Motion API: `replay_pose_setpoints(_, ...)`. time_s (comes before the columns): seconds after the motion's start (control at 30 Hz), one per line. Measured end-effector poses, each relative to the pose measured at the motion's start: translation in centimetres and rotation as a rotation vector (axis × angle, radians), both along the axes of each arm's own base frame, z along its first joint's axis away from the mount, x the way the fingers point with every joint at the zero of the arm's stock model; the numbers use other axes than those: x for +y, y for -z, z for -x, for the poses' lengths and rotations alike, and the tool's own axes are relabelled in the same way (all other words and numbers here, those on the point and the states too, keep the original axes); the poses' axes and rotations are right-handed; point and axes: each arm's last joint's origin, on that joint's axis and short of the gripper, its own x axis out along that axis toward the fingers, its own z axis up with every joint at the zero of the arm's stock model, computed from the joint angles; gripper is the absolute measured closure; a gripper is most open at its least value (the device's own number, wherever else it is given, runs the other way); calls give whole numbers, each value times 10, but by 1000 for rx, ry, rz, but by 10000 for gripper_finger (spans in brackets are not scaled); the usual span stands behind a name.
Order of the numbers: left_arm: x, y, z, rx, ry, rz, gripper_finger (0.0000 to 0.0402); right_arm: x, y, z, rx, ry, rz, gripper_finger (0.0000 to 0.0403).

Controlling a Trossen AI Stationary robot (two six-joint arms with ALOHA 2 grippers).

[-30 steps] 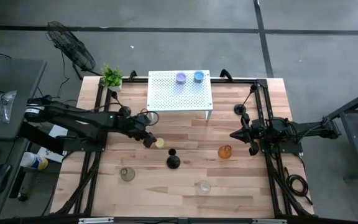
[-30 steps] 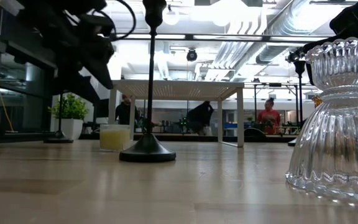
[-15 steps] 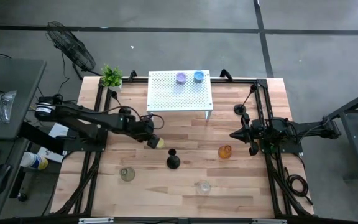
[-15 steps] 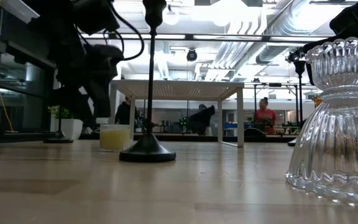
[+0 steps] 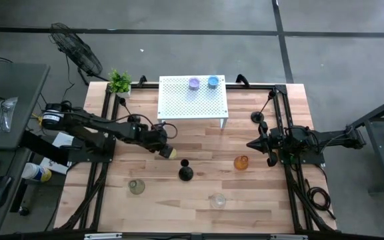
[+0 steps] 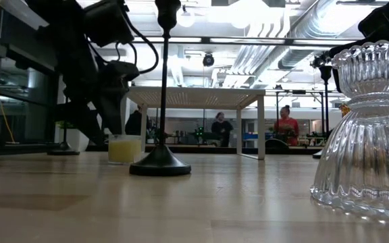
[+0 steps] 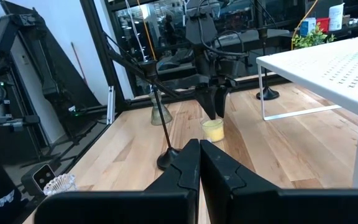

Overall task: Pick & Place candle stick holders
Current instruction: Put the yellow scented candle on the shelf

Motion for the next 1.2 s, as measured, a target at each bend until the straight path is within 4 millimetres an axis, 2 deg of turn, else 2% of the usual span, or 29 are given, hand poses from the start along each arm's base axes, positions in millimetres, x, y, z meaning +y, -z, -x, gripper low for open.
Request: replay_pose_setpoints(1.2, 0, 1, 2, 23, -14, 28, 203, 0, 0, 0, -5, 0, 0, 400)
